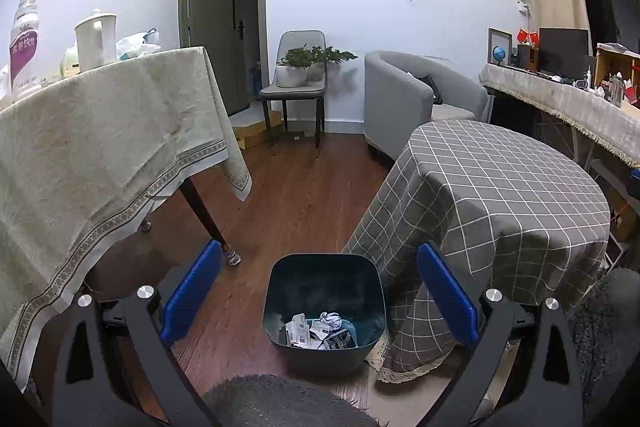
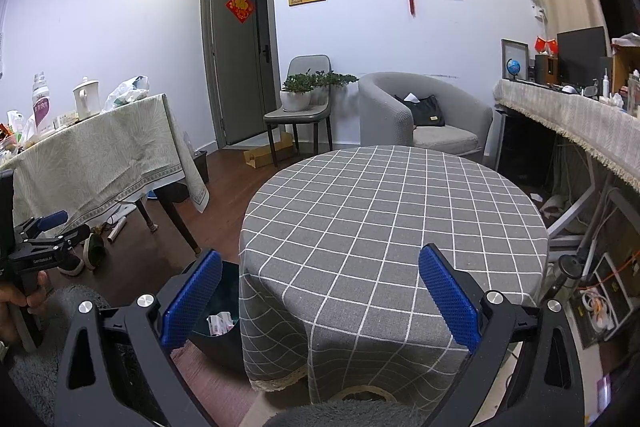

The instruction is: Collect trash

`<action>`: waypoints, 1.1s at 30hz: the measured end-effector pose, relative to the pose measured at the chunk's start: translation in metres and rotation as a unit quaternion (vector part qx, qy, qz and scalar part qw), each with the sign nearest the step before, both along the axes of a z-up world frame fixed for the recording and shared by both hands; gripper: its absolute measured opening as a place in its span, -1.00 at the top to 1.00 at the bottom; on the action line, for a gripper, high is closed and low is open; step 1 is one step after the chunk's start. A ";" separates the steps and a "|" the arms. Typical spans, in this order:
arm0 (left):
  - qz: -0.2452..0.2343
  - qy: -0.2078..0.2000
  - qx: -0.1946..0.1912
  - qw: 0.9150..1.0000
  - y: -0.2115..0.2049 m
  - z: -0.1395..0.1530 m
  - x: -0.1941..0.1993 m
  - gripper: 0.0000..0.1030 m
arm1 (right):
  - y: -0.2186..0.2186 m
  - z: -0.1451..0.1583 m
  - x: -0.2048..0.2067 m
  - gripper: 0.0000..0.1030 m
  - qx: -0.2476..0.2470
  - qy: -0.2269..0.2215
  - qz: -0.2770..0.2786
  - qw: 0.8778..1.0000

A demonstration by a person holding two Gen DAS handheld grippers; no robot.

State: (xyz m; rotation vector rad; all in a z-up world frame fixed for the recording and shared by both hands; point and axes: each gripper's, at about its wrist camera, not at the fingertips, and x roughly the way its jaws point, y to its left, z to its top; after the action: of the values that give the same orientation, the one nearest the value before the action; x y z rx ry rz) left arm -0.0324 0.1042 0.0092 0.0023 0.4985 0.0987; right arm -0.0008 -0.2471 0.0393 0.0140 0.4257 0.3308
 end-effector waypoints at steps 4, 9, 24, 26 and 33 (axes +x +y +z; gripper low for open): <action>0.000 0.000 -0.003 1.000 0.001 0.000 0.000 -0.94 | -0.002 -0.002 -0.001 -0.93 0.001 0.001 0.000 1.000; -0.001 0.001 -0.004 1.000 0.000 0.000 0.001 -0.94 | -0.002 -0.002 -0.002 -0.93 0.002 0.001 -0.001 1.000; -0.004 0.001 -0.003 1.000 0.000 0.001 0.002 -0.93 | -0.002 -0.001 -0.001 -0.93 0.001 0.001 -0.001 1.000; -0.004 0.001 -0.003 1.000 0.000 0.000 0.002 -0.94 | -0.002 -0.001 -0.001 -0.93 0.001 0.001 -0.001 1.000; -0.005 0.001 -0.002 1.000 0.000 0.000 0.002 -0.93 | -0.002 -0.001 -0.001 -0.93 0.001 0.001 -0.001 1.000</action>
State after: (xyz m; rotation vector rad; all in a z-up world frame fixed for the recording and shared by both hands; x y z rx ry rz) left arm -0.0304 0.1041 0.0093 0.0013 0.5005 0.0883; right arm -0.0022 -0.2490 0.0381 0.0172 0.4279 0.3295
